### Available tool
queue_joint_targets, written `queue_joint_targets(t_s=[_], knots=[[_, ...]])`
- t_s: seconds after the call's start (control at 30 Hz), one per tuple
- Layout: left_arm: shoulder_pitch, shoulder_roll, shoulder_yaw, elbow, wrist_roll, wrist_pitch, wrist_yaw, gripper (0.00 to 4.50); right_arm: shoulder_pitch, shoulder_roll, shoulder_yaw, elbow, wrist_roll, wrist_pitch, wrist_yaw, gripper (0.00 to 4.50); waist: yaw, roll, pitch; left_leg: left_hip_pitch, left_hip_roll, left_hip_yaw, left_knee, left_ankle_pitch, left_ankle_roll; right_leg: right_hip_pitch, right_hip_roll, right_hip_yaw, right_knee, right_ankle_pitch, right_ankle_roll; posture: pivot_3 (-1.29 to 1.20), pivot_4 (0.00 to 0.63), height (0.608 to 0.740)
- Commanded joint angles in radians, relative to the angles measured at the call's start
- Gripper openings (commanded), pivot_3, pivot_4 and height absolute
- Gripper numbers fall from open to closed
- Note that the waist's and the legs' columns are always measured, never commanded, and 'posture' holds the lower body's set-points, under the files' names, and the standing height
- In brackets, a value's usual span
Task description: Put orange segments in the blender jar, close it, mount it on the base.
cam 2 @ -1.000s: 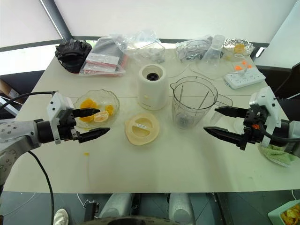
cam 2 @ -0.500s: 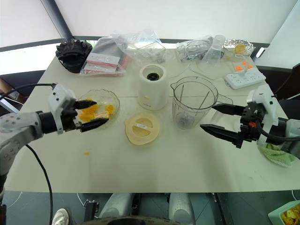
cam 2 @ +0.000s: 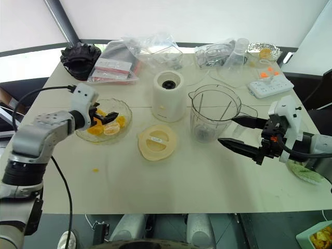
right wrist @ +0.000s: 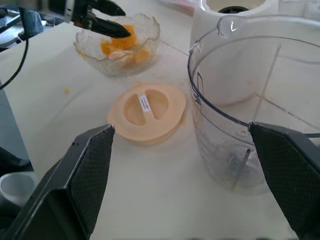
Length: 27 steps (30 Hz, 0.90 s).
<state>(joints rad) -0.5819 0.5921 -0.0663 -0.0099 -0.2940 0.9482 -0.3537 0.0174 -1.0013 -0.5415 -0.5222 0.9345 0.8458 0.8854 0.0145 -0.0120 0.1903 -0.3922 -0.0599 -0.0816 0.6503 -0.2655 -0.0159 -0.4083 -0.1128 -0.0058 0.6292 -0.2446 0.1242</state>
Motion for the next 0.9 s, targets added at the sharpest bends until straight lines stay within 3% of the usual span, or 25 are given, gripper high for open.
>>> queue_joint_targets(t_s=[0.03,0.43,0.9], knots=[[-0.042,-0.052,0.007,0.094,0.060,-0.010,0.064,4.50,-0.002,-0.011,-0.041,-0.028,0.020,0.001,-0.002,4.44,-0.002,0.000,0.000,0.000,0.000,0.000,0.000,0.000,0.000,0.000,0.000,0.000,0.000,0.000,0.000,0.00,0.150,0.740],[-0.143,-0.163,0.022,0.363,0.128,-0.047,0.075,4.50,0.041,-0.017,-0.092,-0.049,0.036,0.021,-0.002,4.44,0.001,-0.002,0.001,0.000,-0.001,0.000,0.001,0.000,0.000,0.000,-0.001,0.000,0.000,0.001,0.002,0.00,0.150,0.740],[-0.278,-0.226,0.061,0.678,0.136,-0.131,0.024,4.50,0.086,0.003,-0.124,-0.076,0.021,0.001,-0.029,4.44,0.018,-0.002,0.001,0.000,-0.002,0.000,0.004,0.000,0.000,0.001,-0.001,0.000,0.001,0.002,0.003,0.00,0.150,0.740]])
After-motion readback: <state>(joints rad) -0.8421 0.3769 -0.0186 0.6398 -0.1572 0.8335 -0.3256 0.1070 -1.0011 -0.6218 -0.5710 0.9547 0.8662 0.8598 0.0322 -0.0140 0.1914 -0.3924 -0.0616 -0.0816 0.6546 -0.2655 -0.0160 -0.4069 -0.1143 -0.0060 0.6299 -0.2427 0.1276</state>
